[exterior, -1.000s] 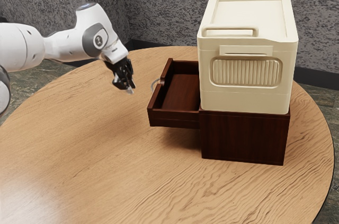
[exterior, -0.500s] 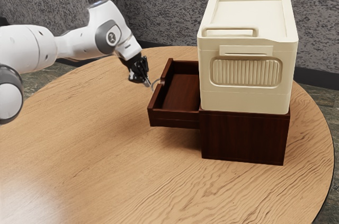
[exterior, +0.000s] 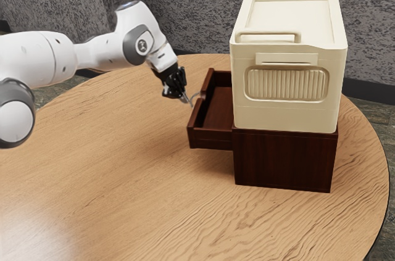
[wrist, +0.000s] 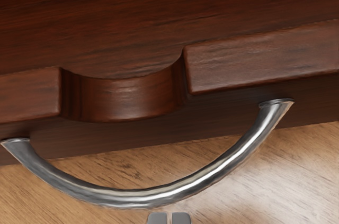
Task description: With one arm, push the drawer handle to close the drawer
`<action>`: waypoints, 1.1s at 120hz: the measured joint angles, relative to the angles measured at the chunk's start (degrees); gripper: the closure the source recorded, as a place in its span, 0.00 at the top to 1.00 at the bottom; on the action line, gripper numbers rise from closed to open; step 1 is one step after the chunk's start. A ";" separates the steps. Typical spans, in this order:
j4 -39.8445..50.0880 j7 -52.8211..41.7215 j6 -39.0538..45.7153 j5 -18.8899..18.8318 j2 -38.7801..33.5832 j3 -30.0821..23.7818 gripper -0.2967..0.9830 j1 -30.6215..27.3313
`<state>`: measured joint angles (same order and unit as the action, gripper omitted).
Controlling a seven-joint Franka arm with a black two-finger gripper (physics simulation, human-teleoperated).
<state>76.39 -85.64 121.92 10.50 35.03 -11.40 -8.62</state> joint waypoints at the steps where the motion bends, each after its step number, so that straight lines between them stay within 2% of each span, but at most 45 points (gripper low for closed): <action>1: -0.11 0.01 -0.01 0.00 0.05 -0.01 0.16 0.13; 57: -5.98 1.31 0.09 -0.03 3.79 -0.48 0.16 6.90; 112: -7.01 2.60 0.64 -0.11 4.65 -0.78 0.15 8.67; 117: -5.47 2.76 0.63 -0.15 3.07 0.34 0.15 8.68; 123: 3.67 3.31 0.42 -0.16 -4.49 2.72 0.17 7.03; 132: 21.64 5.34 -0.40 -0.29 -23.34 5.42 0.29 4.83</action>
<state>98.03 -80.30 121.52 10.21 11.69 -5.98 -3.79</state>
